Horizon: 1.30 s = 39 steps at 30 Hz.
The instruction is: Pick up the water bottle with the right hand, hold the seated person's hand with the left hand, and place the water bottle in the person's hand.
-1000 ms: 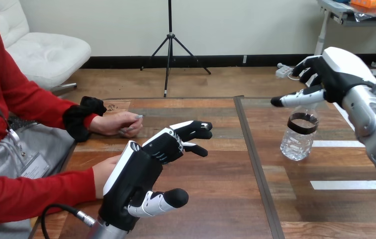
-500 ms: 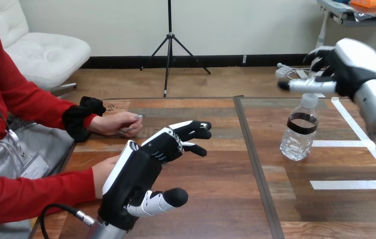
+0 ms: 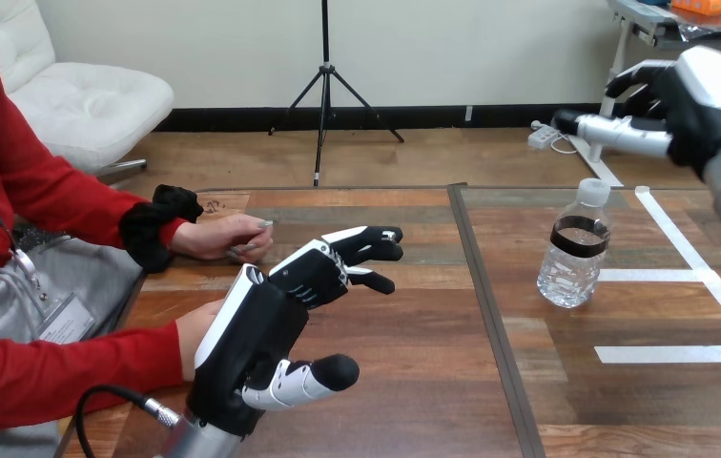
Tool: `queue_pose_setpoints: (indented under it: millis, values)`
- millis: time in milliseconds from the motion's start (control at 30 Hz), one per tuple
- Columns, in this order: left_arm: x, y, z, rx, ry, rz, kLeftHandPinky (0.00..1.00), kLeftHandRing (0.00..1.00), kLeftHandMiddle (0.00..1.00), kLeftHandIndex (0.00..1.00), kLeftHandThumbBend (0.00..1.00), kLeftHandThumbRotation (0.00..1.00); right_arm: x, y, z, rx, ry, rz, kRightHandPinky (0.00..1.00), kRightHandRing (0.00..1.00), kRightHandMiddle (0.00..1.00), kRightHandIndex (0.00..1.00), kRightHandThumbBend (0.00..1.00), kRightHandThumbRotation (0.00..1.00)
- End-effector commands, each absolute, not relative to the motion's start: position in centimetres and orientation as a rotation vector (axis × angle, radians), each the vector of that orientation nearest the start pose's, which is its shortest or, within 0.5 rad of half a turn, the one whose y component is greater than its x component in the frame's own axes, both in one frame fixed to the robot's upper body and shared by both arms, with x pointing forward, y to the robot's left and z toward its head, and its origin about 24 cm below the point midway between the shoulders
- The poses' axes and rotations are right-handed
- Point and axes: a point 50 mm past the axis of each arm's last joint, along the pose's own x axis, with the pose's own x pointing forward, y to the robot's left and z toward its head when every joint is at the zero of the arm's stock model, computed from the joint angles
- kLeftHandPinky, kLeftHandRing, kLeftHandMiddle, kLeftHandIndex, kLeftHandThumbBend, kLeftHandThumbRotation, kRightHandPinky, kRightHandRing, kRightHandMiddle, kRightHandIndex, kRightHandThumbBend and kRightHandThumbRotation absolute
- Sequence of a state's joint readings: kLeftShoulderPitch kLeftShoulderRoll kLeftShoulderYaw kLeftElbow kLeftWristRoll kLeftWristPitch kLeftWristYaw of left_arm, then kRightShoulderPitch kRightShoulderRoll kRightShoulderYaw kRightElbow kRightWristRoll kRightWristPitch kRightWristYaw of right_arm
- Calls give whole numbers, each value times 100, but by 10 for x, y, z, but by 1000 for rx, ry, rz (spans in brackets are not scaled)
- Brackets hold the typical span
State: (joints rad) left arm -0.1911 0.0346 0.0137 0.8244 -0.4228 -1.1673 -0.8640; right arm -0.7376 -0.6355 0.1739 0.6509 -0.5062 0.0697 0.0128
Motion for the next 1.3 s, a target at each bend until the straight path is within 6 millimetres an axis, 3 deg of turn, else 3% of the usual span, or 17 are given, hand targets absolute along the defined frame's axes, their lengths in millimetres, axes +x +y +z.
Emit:
queue_pose_setpoints:
  millis: [0,333,767,1267]
  values:
    - [249,140,29,9,-637,-561,67,80,82,77,88,64,369,-260,180,-1139,-70,-180,49,57,62,65,93,82]
    - [252,137,29,4,-634,-569,68,80,82,77,89,65,364,-262,188,-1122,-85,-207,43,53,59,61,94,82]
    - [253,135,30,-6,-642,-582,69,80,83,77,89,65,367,-278,179,-1109,-27,-211,57,67,72,77,100,71]
    - [250,136,29,6,-649,-575,68,80,82,77,88,66,377,-286,153,-1093,73,-183,61,77,81,84,100,64]
